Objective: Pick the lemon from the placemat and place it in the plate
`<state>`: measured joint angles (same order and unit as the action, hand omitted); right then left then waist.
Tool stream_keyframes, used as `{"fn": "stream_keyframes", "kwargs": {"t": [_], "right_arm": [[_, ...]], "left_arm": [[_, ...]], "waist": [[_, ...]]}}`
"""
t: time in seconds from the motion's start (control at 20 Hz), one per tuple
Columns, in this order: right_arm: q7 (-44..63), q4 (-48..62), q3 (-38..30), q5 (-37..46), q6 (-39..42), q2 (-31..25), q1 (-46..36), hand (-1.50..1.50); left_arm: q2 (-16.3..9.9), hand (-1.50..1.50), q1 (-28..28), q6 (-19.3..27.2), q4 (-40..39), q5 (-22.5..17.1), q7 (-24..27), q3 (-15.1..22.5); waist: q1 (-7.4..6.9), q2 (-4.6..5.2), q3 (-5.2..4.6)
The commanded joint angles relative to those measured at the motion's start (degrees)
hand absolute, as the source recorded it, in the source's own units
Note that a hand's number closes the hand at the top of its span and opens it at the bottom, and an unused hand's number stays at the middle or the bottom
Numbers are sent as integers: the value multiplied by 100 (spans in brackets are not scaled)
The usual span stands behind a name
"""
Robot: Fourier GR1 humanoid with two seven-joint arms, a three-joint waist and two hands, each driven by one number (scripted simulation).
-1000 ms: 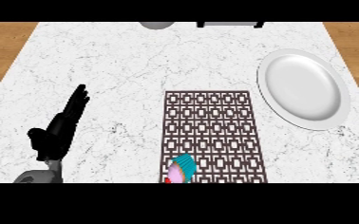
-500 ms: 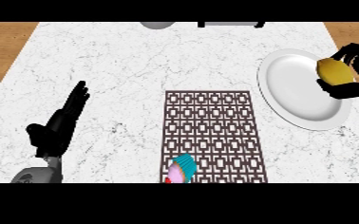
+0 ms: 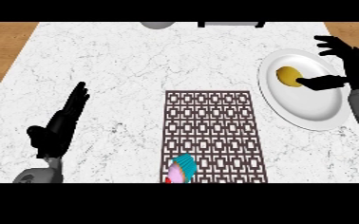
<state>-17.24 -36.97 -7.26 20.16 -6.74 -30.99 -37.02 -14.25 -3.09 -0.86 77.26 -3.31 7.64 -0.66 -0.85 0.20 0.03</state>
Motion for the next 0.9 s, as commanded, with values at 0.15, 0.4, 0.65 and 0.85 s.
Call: {"fn": "stream_keyframes", "kwargs": {"t": [0.15, 0.4, 0.65, 0.85], "right_arm": [[-450, 616, -1029, -914, 133, -61, -490, -150], [-812, 876, -1831, -1804, 1092, -594, -192, -150], [-1577, 1587, -2334, -2267, 2048, -1040, 198, -150], [-2113, 2054, -2486, -2288, 2832, -1723, 665, -150]], "left_arm": [[5, 0, 6, -76, -164, 2, 145, -90], [-45, 0, 239, -142, 242, -21, -37, -50], [114, 0, -145, -15, -287, 164, 184, -23], [33, 0, -109, -114, -29, 45, 1, -89]], "waist": [[-11, 17, 5], [-1, 3, 11], [0, 56, 18], [-57, 76, 35]]}}
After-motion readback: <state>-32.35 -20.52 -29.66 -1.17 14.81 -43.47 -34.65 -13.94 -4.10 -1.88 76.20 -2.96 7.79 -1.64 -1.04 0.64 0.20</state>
